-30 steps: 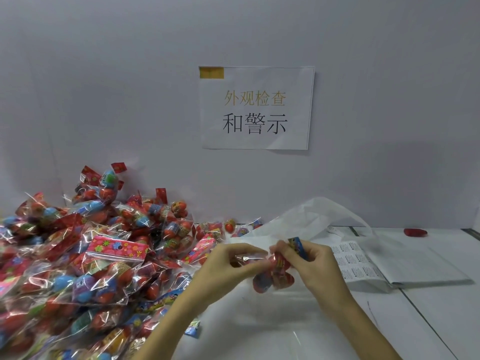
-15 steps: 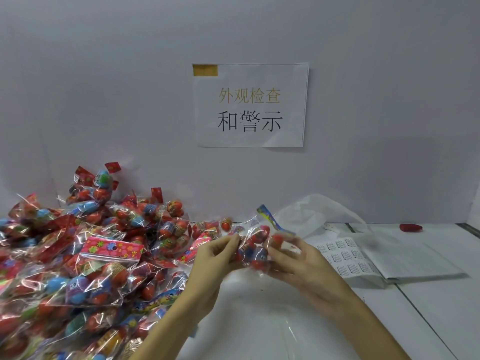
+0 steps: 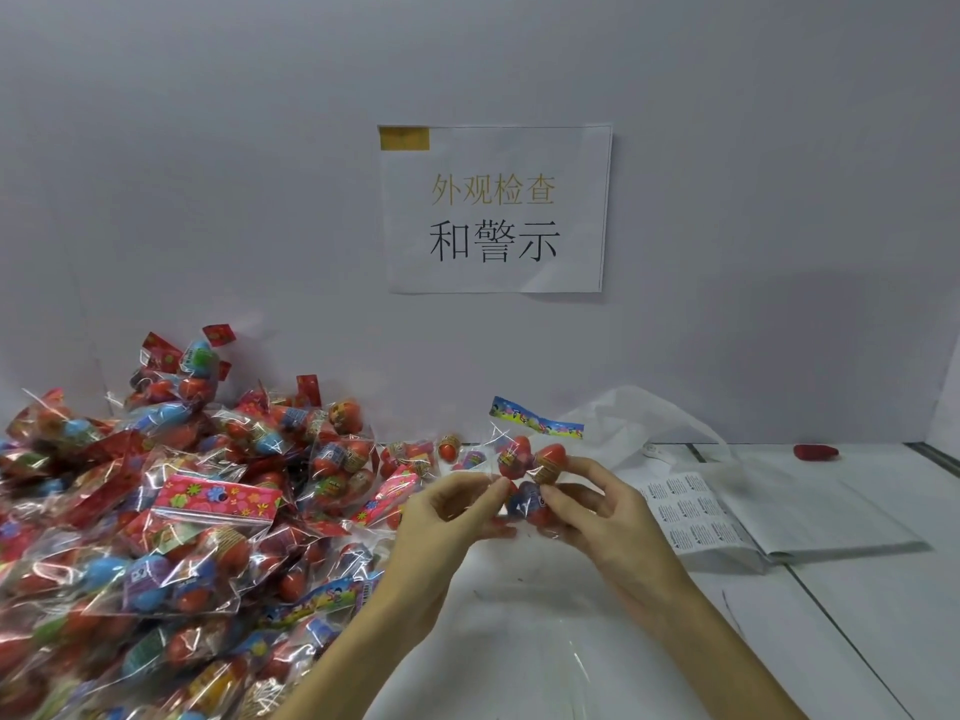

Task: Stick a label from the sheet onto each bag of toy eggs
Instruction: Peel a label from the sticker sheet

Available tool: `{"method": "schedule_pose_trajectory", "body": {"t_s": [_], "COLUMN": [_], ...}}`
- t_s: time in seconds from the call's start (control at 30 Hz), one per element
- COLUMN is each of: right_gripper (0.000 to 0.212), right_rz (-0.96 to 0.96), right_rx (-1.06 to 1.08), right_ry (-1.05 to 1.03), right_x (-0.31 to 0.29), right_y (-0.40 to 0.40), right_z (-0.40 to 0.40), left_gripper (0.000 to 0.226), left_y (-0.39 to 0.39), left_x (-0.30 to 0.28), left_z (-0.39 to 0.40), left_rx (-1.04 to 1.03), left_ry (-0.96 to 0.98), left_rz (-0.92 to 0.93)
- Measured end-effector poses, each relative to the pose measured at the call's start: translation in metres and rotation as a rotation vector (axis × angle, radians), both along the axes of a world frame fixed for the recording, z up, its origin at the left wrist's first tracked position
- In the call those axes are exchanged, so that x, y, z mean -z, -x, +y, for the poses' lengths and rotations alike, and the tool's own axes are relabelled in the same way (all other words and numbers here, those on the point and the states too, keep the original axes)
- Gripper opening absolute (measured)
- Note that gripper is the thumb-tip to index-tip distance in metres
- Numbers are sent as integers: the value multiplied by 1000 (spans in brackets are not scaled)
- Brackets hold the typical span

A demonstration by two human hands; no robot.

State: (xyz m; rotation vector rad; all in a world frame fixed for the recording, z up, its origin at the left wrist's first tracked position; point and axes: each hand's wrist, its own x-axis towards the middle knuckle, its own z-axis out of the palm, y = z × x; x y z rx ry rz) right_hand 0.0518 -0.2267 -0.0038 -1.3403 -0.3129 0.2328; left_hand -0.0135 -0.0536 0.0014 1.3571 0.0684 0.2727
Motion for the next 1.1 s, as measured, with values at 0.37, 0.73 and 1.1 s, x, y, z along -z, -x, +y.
{"method": "schedule_pose_trajectory", "body": {"t_s": [0.37,0.73,1.1], "right_gripper": [22,39,54], "right_rz": [54,-447,-576], "right_rx": [-88,195,84], "right_ry": [-130,350,1077], "right_x": [-6,0,13], "right_y": [0,-10,-11], "right_z": [-4,-14,-15], "left_gripper": [26,64,15], "left_y": [-4,-1,-7], "left_x": [2,6,26], "left_z": [9,15,10], "left_rx": [-15,-321,-477], "left_ry": [177,-156,-911], "left_rz": [14,-137,-354]}}
